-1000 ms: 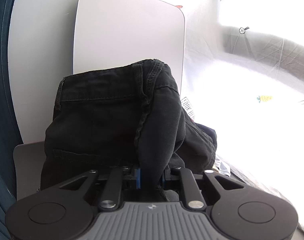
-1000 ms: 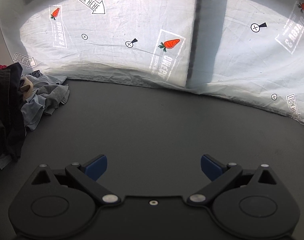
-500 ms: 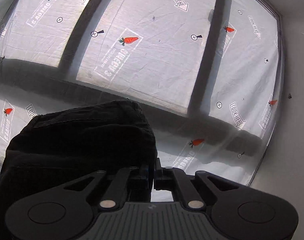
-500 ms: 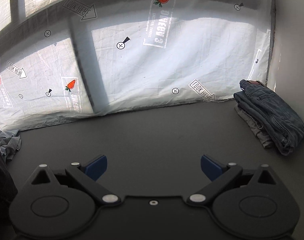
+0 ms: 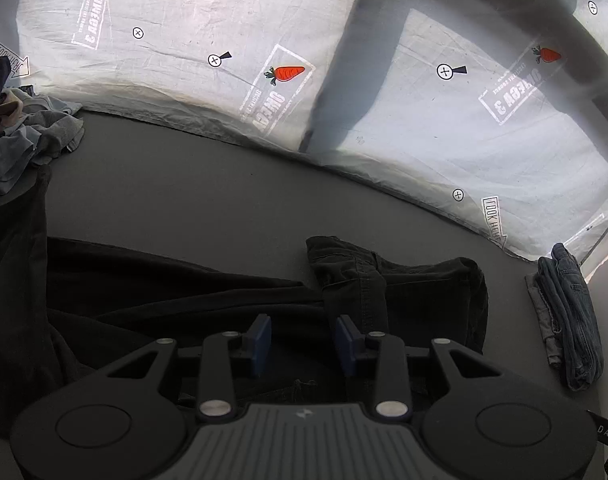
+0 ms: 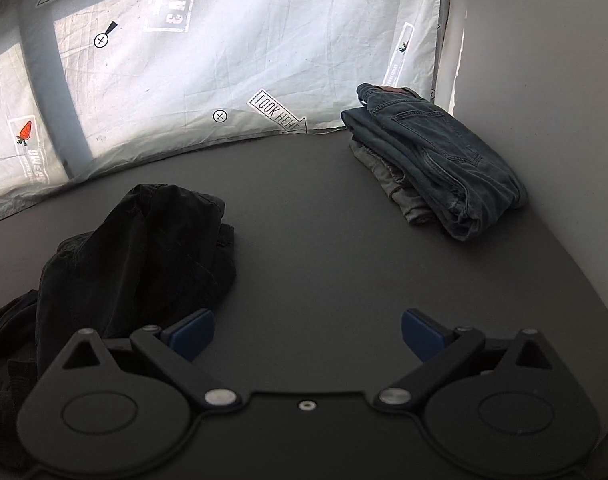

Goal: Fold clothes
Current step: 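Carry the black pants with the left gripper and lay them on the table, then grasp the pants waistband with the right gripper while the left gripper grasps the pants, lift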

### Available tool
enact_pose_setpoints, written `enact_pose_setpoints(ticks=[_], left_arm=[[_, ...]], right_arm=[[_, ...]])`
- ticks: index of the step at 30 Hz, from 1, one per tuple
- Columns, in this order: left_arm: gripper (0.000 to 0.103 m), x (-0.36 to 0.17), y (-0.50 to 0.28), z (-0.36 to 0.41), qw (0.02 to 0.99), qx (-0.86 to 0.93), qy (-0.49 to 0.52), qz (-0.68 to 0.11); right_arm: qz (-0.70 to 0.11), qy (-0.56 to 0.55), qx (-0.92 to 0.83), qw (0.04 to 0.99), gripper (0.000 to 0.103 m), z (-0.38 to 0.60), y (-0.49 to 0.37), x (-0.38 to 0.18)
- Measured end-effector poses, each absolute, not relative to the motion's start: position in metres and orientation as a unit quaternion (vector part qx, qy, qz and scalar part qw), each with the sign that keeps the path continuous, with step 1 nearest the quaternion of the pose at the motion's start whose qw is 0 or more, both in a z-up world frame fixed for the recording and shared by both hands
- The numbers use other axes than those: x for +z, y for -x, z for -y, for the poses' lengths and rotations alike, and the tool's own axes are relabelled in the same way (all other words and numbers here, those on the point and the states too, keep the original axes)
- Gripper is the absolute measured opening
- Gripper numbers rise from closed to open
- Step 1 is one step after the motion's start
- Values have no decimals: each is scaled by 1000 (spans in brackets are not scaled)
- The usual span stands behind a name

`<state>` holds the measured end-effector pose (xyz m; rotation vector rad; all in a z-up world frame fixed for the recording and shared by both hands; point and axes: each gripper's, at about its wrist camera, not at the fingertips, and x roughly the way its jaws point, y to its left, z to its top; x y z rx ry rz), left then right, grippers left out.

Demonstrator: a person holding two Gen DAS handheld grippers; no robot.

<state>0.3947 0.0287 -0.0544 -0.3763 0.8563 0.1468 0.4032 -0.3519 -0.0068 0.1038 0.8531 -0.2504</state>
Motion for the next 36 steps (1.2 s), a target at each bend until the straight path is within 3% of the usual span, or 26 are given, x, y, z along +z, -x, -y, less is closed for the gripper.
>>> enact_pose_setpoints(ticks=[2,4,14,21,28,31,33,36], left_arm=[[42,-65,-391,-59,880,126,190,-417],[51,-73,-387,-87,871,174,193,-417],[58,-123,-390,-172,834,274,170,-448],[73,-147,-421,-181,840,238,168,-458],[74,-172,-442,-177,824,292,103,-474],[74,-181,-444,-185,818,317,109,-467],[74,-186,-446,-189,814,323,107,-471],[74,-189,-444,-193,809,331,98,-476]], right_arm=[[-422,-28,-107,900,101,338,-428,-2],[-429,-1,-86,899,101,318,-454,7],[-439,43,-5,897,101,242,-514,26],[-449,63,8,891,101,211,-538,21],[-434,79,95,892,99,155,-556,25],[-446,95,131,880,86,130,-561,6],[-470,109,131,866,67,118,-567,-11],[-505,122,120,846,60,113,-571,-35]])
